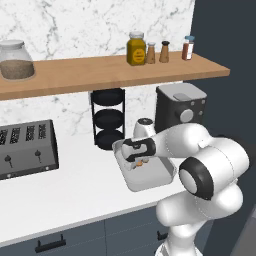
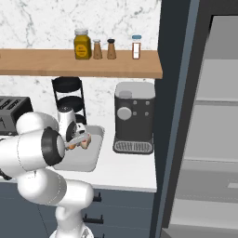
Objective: Place one potato and one steak in each tupperware on the nearby counter, to pack two identical lunches.
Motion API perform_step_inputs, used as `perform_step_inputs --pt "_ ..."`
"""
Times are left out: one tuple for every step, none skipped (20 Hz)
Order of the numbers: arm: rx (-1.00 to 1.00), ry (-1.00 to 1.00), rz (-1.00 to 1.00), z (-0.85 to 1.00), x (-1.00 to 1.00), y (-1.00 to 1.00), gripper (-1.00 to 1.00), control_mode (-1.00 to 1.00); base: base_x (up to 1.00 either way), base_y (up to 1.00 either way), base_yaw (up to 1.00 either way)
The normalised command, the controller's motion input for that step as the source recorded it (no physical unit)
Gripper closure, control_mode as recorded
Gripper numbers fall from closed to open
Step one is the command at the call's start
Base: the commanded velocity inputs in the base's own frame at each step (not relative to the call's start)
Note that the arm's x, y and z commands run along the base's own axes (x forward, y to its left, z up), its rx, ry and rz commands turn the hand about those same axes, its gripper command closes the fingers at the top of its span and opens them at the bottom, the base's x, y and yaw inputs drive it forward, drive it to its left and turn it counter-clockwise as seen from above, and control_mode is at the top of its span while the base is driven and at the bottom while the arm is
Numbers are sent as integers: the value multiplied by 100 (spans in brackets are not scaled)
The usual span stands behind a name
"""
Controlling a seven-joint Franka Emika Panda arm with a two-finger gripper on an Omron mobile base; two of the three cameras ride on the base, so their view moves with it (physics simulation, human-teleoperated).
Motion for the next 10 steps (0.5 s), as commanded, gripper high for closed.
perform_step_inputs --pt "0 -5 0 0 -29 0 -100 -100 0 0 0" --pt "0 -17 0 20 -57 0 -100 -100 0 0 0" --pt "0 -20 0 28 -57 0 -100 -100 0 0 0" --pt "0 -20 0 29 -56 0 -100 -100 0 0 0" --pt "0 -23 0 38 -60 0 -100 -100 0 0 0" --pt "0 -22 0 40 -60 0 -100 -100 0 0 0" --pt "0 -22 0 44 -59 0 -100 -100 0 0 0" --pt "0 -24 0 56 -61 0 -100 -100 0 0 0" --pt "0 -41 0 95 -100 0 -100 -100 0 0 0" --pt "0 -33 0 97 -94 0 -100 -100 0 0 0"
